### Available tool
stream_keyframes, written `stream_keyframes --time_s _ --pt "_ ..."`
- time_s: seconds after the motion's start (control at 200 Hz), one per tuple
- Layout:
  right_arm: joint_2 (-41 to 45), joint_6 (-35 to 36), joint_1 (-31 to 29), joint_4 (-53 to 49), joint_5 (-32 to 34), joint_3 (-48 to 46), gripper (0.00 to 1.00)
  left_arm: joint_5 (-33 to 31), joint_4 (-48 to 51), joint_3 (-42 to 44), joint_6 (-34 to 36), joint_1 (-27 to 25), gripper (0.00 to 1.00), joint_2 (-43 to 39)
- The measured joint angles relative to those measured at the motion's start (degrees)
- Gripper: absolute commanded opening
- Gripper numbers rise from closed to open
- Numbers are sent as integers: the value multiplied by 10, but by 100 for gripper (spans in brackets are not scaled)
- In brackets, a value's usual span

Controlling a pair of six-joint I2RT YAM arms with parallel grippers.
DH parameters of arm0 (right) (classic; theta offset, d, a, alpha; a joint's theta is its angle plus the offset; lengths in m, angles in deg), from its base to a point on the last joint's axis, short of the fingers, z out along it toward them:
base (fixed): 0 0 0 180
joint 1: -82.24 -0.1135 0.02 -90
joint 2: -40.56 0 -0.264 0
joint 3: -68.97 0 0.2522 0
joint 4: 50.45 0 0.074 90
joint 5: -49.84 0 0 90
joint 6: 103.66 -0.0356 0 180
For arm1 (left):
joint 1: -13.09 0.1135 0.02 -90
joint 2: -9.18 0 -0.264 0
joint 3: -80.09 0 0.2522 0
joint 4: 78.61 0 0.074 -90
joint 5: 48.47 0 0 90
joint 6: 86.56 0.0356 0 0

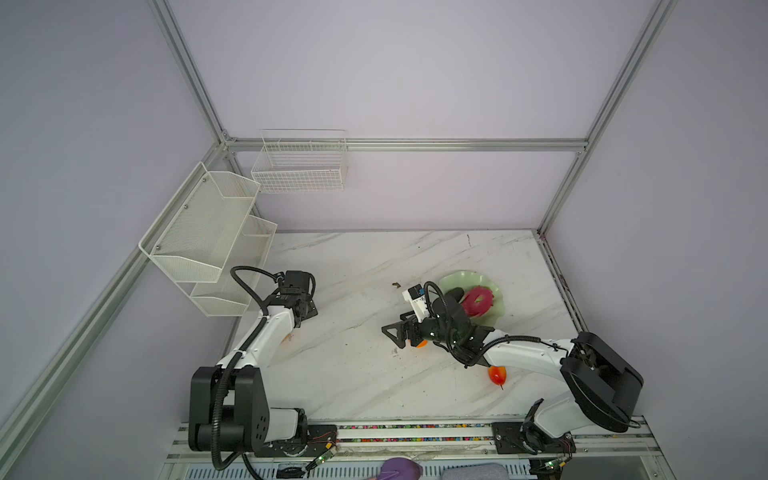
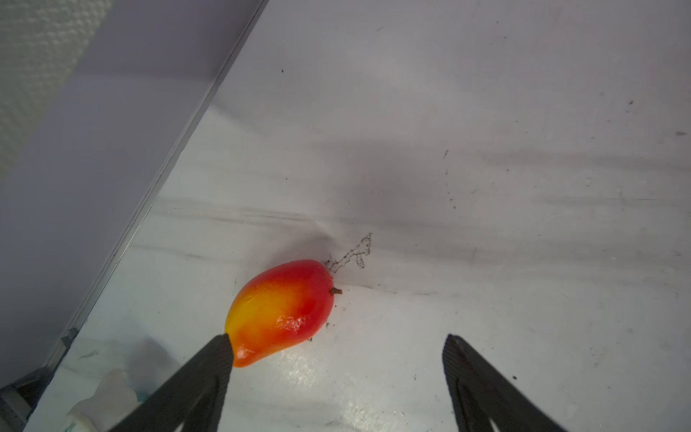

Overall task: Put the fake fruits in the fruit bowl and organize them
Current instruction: 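Grasp the larger red-yellow mango on the table with the left gripper, then carry the mango over the bowl and release it beside the avocado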

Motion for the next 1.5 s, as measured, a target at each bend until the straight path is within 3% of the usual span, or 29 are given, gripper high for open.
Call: stream_keyframes --time_s 0.35,0.76,0.96,1.105,1.265,1.4,1.5 --pt "0 16 0 6 -4 -9 97 25 -10 -2 36 52 92 93" --pt "-12 21 0 6 -8 -9 97 51 -11 -2 62 62 87 131" --pt "-24 21 0 7 -9 -9 97 70 -15 -2 64 63 76 131" --pt "-25 19 0 7 -9 -9 97 95 -15 -2 62 63 58 131" --pt "-25 19 0 7 -9 -9 97 127 -14 -2 56 58 48 129" --pt "-25 15 8 8 -15 -9 97 139 -13 -2 42 24 44 107" --pt "-17 2 58 10 -48 -16 97 146 -3 -18 32 -23 41 92"
